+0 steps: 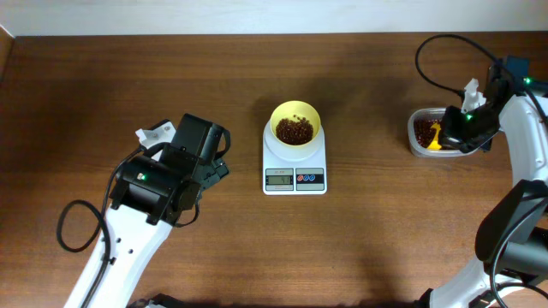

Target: Scoop item into bowl and weigh 50g on scale

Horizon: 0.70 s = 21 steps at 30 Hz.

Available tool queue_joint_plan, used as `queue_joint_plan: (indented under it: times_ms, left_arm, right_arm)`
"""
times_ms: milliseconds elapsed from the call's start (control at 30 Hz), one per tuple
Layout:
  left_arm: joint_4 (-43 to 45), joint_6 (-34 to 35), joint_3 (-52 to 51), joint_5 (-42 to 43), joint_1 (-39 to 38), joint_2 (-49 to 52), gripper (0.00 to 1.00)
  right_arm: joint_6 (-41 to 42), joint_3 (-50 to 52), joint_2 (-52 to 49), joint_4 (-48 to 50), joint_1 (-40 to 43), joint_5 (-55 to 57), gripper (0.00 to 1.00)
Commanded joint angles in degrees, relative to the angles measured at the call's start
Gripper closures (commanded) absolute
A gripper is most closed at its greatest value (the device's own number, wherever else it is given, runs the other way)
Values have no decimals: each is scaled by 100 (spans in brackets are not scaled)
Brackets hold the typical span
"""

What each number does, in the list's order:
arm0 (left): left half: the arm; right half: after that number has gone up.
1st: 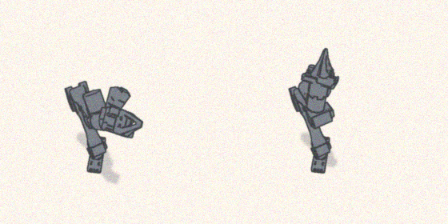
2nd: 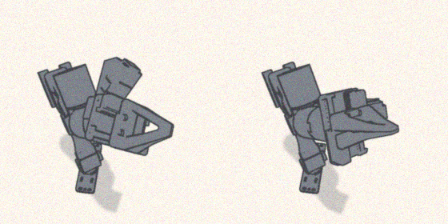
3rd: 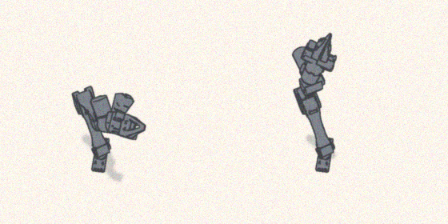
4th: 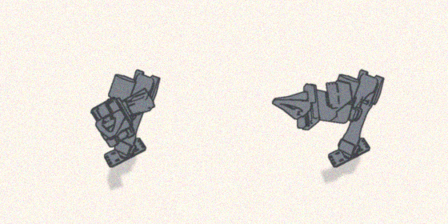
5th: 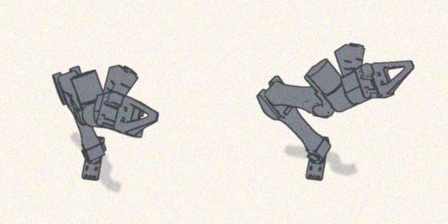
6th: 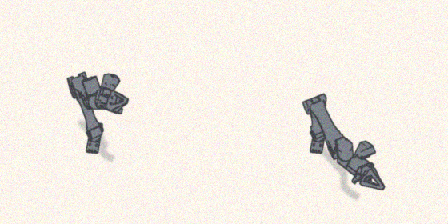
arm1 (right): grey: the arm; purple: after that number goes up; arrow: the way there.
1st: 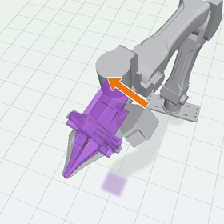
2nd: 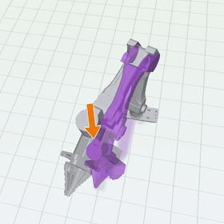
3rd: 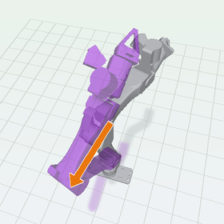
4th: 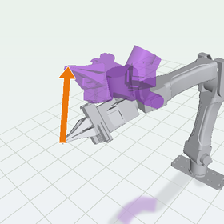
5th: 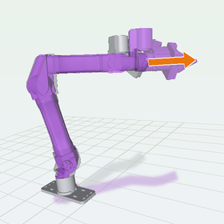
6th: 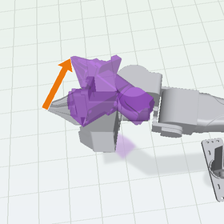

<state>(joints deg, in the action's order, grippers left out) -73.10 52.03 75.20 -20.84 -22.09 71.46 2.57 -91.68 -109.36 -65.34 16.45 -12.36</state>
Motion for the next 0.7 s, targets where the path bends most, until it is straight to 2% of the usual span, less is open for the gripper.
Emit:
queue_joint_plan:
  times_ms: [0, 267, 667]
  left_arm:
    - [-7, -7, 11, -52, 24, -66, 1]
    - [-7, -7, 11, -52, 24, -68, 1]
    - [-7, -7, 11, -52, 24, -66, 1]
  right_arm:
    - [-17, -240, 310, -2, 57, -52, 96]
    - [-15, -240, 337, -177, 337, -190, 96]
    - [-20, -240, 337, -192, 1290, -1801, 96]
